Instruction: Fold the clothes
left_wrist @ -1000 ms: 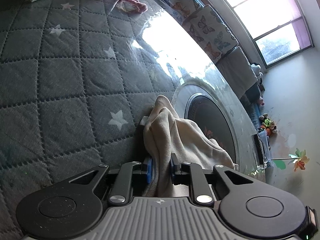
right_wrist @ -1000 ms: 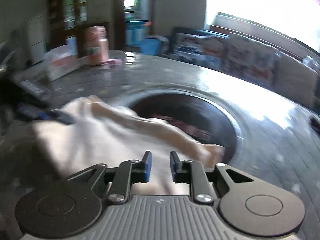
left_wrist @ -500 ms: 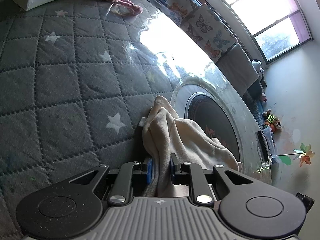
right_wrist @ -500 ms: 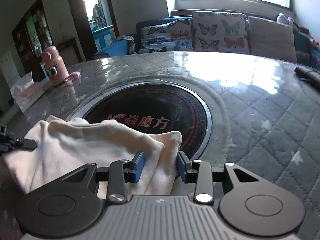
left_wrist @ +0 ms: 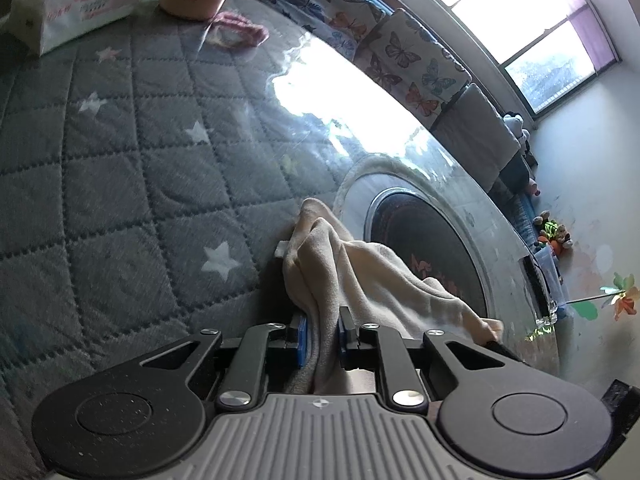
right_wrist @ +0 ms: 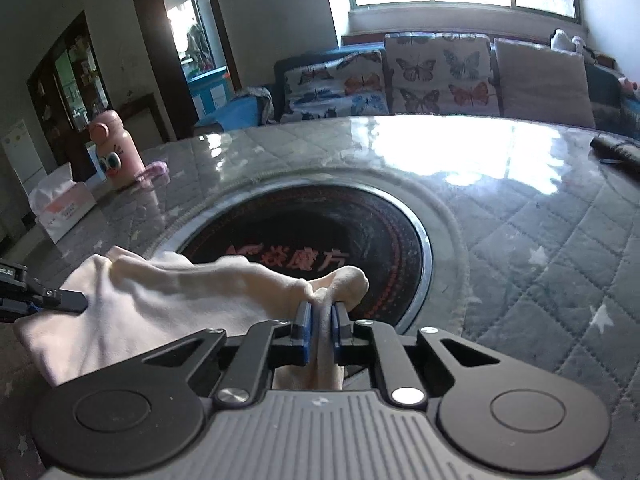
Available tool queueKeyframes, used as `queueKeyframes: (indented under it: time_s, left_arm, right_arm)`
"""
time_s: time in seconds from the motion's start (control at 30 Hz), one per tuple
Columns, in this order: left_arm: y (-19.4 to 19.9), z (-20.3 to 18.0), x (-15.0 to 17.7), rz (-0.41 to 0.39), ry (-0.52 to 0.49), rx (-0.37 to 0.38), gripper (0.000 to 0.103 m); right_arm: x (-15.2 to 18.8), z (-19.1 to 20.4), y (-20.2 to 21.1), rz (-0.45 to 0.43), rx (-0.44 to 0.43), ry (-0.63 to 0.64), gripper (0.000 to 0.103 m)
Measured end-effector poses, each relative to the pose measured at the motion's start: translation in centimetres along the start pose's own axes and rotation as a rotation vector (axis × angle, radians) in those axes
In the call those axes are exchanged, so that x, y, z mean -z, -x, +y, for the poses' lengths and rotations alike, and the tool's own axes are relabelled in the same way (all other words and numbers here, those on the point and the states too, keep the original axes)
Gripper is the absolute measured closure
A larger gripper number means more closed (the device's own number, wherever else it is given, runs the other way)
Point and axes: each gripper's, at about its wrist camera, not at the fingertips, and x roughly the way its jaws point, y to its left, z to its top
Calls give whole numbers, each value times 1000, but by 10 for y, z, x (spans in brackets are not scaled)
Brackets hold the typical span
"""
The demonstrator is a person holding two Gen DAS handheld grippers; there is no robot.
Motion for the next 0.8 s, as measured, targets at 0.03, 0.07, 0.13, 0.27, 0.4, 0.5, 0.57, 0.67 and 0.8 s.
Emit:
queueKeyframes:
  time_s: [0.03, 0.07, 0.13, 0.27, 0.4, 0.5, 0.57, 0.67, 0.8]
  left_arm:
    - [1, -3, -1, -5, -11, 2, 88]
    - [2, -6, -2, -10, -20, 5, 88]
    - [3, -14, -4, -17, -40, 14, 88]
    - [1, -34, -6, -27, -92, 23, 88]
    - [-10, -58, -7, -18, -127, 37, 89]
    - [-18, -75, -8, -9, -151, 49, 89]
    - [-24, -87, -10, -8, -169, 57, 89]
    - [-31, -103, -12, -6, -188, 69, 89]
    - [-35, -117, -13, -12, -204, 79, 89]
  right_arm:
    - [-1, 0, 4, -10, 1, 1, 94]
    - [-3, 0, 8, -20, 2, 3, 94]
    - [-6, 0, 16, -41, 4, 6, 94]
    - [-12, -2, 30, -73, 16, 19, 95]
    - [-20, -7, 46, -106, 42, 34, 95]
    - [-27, -15, 55, -126, 67, 38, 95]
    - [-31, -22, 61, -139, 88, 39, 95]
    - [-37, -31, 70, -153, 113, 39, 95]
    - [-43, -40, 77, -165, 134, 44, 95]
